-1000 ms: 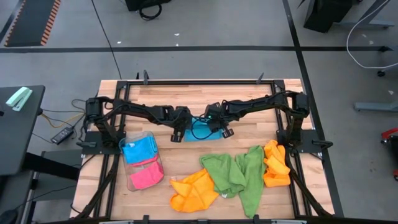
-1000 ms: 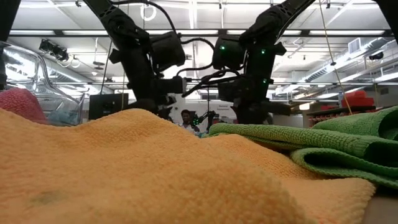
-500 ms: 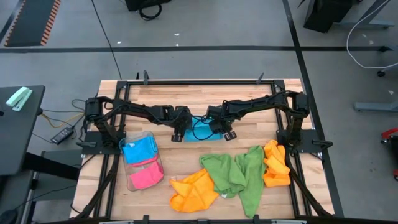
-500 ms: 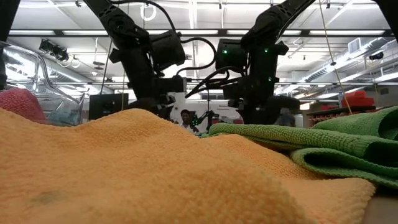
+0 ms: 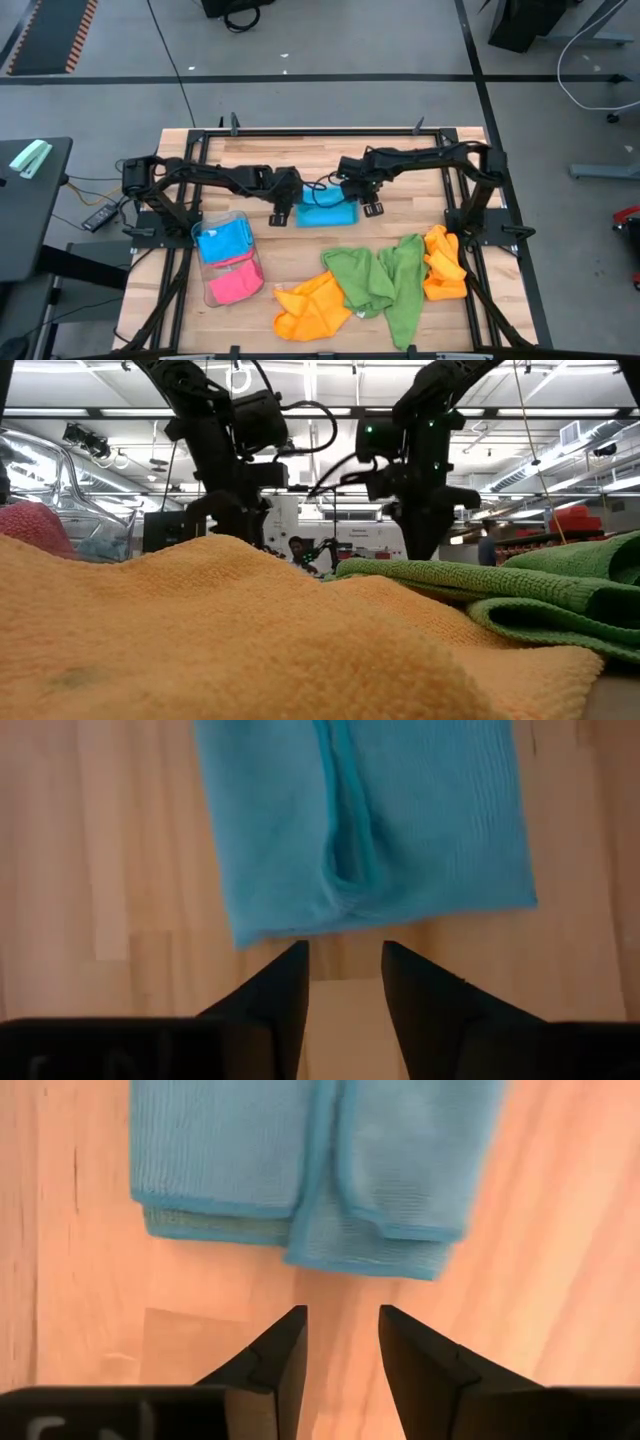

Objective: Fold microfiber towels
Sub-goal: Fold the blue microfiber cloth

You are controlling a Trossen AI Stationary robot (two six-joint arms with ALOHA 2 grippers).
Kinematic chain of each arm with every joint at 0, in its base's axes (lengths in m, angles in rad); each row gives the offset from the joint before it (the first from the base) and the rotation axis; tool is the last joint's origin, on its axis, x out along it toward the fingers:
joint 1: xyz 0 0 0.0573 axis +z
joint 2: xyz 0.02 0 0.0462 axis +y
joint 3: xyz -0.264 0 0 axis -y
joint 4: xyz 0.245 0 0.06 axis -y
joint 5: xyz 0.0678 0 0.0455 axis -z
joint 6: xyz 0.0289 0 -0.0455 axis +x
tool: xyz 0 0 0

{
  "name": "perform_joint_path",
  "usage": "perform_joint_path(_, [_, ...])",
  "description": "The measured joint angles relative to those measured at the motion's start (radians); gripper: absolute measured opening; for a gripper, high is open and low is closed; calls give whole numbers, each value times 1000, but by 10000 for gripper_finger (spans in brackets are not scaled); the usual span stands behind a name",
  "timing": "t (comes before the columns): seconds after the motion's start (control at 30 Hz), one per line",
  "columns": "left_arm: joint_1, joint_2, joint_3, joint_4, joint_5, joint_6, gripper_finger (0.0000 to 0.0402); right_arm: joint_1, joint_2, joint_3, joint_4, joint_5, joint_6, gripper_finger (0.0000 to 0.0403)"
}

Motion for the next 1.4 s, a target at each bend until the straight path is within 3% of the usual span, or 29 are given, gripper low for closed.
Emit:
perform_joint_path(0.1, [13, 0, 0, 33, 0, -10, 124, -16, -44, -1, 30, -16, 3, 133])
perform_joint_path(0.2, [38, 8, 1, 67, 6, -61, 113, -54, -77, -21, 153, -105, 2, 133])
perform_joint_path(0.37, [130, 8, 0, 94, 239, -137, 104, -145, -82, -86, 301, -259, 44, 134])
perform_joint_path(0.43, [169, 8, 0, 105, 273, -184, 104, -176, -77, -106, 364, -294, 60, 137])
perform_joint_path(0.77, [214, 85, 0, 182, 282, -244, 175, -209, -30, -143, 486, -310, 35, 194])
perform_joint_path(1.07, [242, 133, 0, 178, 373, -293, 248, -215, 8, -143, 468, -312, 40, 242])
perform_joint_path(1.23, [233, 171, 0, 192, 378, -292, 257, -219, 8, -143, 471, -313, 40, 252])
perform_joint_path(1.4, [234, 193, 2, 205, 390, -274, 231, -238, 11, -143, 469, -344, 44, 250])
